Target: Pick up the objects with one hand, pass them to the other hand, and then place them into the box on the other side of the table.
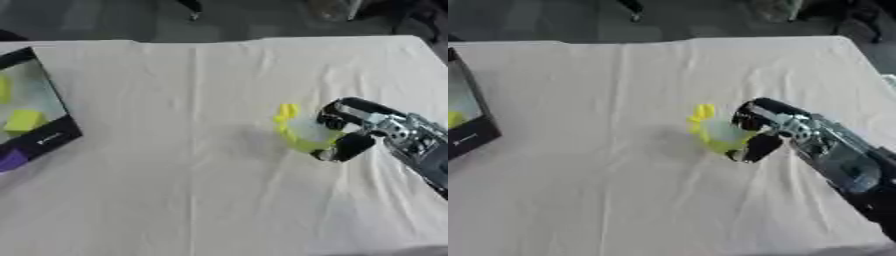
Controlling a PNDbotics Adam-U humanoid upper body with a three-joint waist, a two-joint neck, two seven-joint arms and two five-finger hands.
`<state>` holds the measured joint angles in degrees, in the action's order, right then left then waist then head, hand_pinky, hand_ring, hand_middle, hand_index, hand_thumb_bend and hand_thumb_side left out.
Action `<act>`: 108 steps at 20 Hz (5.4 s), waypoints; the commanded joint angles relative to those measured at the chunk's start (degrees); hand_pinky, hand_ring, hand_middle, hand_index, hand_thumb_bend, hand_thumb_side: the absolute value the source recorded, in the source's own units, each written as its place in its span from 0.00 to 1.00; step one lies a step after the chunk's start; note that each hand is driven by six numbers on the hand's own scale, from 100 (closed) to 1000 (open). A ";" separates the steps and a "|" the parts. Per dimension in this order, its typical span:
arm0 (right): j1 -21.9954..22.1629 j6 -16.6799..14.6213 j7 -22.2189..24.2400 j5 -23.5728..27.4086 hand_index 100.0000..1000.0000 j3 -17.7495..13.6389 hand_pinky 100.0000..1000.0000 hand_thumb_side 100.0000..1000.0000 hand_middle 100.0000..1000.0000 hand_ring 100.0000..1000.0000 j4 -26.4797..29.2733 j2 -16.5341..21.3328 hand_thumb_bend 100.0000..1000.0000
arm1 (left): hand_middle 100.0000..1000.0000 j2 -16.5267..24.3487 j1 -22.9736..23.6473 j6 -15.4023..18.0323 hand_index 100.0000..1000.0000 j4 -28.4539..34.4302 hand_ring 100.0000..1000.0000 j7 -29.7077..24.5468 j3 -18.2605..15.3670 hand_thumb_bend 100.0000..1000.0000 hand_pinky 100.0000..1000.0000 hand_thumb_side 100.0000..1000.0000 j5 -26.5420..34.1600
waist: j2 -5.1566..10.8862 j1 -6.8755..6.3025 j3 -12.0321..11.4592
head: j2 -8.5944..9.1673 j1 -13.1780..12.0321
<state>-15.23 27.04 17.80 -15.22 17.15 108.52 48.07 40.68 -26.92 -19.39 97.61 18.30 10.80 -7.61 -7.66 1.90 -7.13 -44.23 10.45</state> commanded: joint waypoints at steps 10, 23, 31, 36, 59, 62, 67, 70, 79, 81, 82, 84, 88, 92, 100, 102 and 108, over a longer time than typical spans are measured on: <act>-5.42 3.30 -12.81 5.69 0.46 -5.93 0.58 0.00 0.31 0.41 6.06 -0.66 0.30 | 0.54 1.57 -0.75 0.05 0.66 1.53 0.58 0.19 -1.04 0.40 0.83 0.37 -0.09 | 0.44 -1.00 -0.06 | 0.11 -1.42; -13.26 -4.63 -30.13 11.05 0.47 0.95 0.55 0.00 0.33 0.39 -4.69 -10.72 0.27 | 0.54 1.11 -3.52 -0.02 0.66 3.26 0.58 -2.22 0.36 0.41 0.82 0.37 0.14 | 0.62 -1.67 -0.97 | 0.11 -1.25; -17.24 -9.97 -34.70 12.54 0.48 4.41 0.54 0.00 0.33 0.39 -9.28 -15.77 0.27 | 0.54 1.15 -5.20 0.52 0.66 5.42 0.59 -5.90 2.16 0.43 0.82 0.36 -0.28 | 0.65 -1.91 -1.55 | 0.11 -1.44; -18.46 -11.99 -35.29 11.39 0.48 5.59 0.54 0.00 0.33 0.38 -11.14 -18.40 0.27 | 0.54 1.55 -7.17 0.28 0.67 7.44 0.59 -11.42 4.45 0.46 0.81 0.37 -1.12 | 0.67 -2.25 -1.66 | 0.11 -1.91; -20.82 -18.50 -31.25 11.24 0.49 10.09 0.53 0.00 0.34 0.39 -12.57 -23.05 0.27 | 0.59 0.58 -18.81 -4.58 0.73 16.09 0.63 -40.07 15.30 0.51 0.81 0.42 -0.55 | 1.35 -2.69 -1.92 | 0.11 -3.21; -21.05 -18.80 -30.75 11.32 0.49 10.43 0.53 0.00 0.34 0.39 -12.59 -23.33 0.27 | 0.59 -0.13 -19.94 -4.57 0.73 16.51 0.64 -41.39 16.04 0.51 0.81 0.42 -1.09 | 1.40 -2.72 -1.97 | 0.11 -3.54; -21.28 -19.04 -30.11 11.24 0.49 10.83 0.53 0.00 0.34 0.39 -12.38 -23.71 0.27 | 0.63 -1.68 -21.17 -4.55 0.77 16.72 0.66 -41.76 16.91 0.65 0.81 0.46 -5.21 | 1.61 -2.79 -2.03 | 0.11 -4.54; -21.39 -19.16 -29.81 11.01 0.49 11.00 0.53 0.00 0.34 0.39 -12.25 -23.82 0.27 | 0.63 -2.52 -21.38 -4.82 0.78 16.90 0.67 -41.93 17.95 0.71 0.81 0.50 -8.51 | 1.63 -2.83 -2.07 | 0.11 -4.60; -21.75 -20.56 -28.03 8.71 0.49 12.07 0.53 0.00 0.34 0.39 -11.94 -24.20 0.27 | 0.61 -5.16 -22.43 -6.79 0.77 16.32 0.66 -41.37 19.13 0.81 0.80 0.55 -13.64 | 1.47 -2.77 -2.13 | 0.11 -4.42; -21.84 -20.81 -27.77 8.39 0.49 12.13 0.54 0.00 0.34 0.39 -11.85 -24.29 0.27 | 0.61 -5.76 -22.61 -7.08 0.77 15.85 0.66 -41.08 19.34 0.82 0.80 0.55 -14.57 | 1.49 -2.76 -2.09 | 0.11 -4.44; -21.86 -20.92 -27.66 8.28 0.49 12.15 0.54 0.00 0.34 0.39 -11.80 -24.32 0.27 | 0.61 -6.05 -22.65 -7.19 0.77 15.61 0.66 -40.88 19.41 0.82 0.80 0.56 -15.02 | 1.50 -2.75 -2.08 | 0.11 -4.42; -21.86 -21.08 -27.55 8.16 0.48 12.18 0.54 0.00 0.34 0.39 -11.73 -24.37 0.27 | 0.61 -6.55 -22.67 -7.50 0.78 15.16 0.65 -40.29 19.47 0.81 0.79 0.56 -15.99 | 1.49 -2.74 -2.06 | 0.11 -4.40; -21.87 -21.47 -27.21 7.99 0.48 12.25 0.54 0.00 0.34 0.40 -11.47 -24.47 0.27 | 0.60 -7.64 -22.57 -8.24 0.77 14.12 0.65 -39.21 19.85 0.79 0.79 0.56 -17.67 | 1.46 -2.67 -2.06 | 0.11 -4.38; -21.97 -22.06 -26.65 7.61 0.48 12.31 0.54 0.00 0.34 0.40 -11.06 -24.54 0.26 | 0.60 -8.51 -22.63 -8.25 0.77 13.30 0.65 -38.85 20.20 0.79 0.79 0.56 -17.99 | 1.47 -2.60 -2.09 | 0.11 -4.48; -22.21 -22.15 -27.07 6.07 0.47 12.35 0.51 0.00 0.32 0.39 -10.11 -24.55 0.28 | 0.57 -10.48 -22.70 -8.20 0.76 10.82 0.62 -38.46 20.85 0.76 0.79 0.57 -18.53 | 1.31 -2.46 -2.02 | 0.11 -4.74; -22.26 -22.02 -27.19 5.80 0.47 12.40 0.51 0.00 0.32 0.39 -9.88 -24.55 0.28 | 0.55 -10.86 -22.72 -8.30 0.76 10.18 0.60 -38.17 20.97 0.75 0.78 0.56 -18.18 | 1.29 -2.44 -1.97 | 0.11 -4.76; -22.33 -21.98 -27.10 5.54 0.47 12.55 0.51 0.00 0.32 0.39 -9.39 -24.62 0.28 | 0.53 -11.84 -22.78 -8.37 0.75 8.51 0.57 -36.47 21.27 0.71 0.78 0.55 -17.61 | 1.26 -2.41 -1.90 | 0.11 -4.83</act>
<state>-36.30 5.08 -9.11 -9.38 29.92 97.53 23.41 28.63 -48.45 -27.80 106.05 -18.65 32.18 -25.50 -7.59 0.08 -9.06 -44.23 5.73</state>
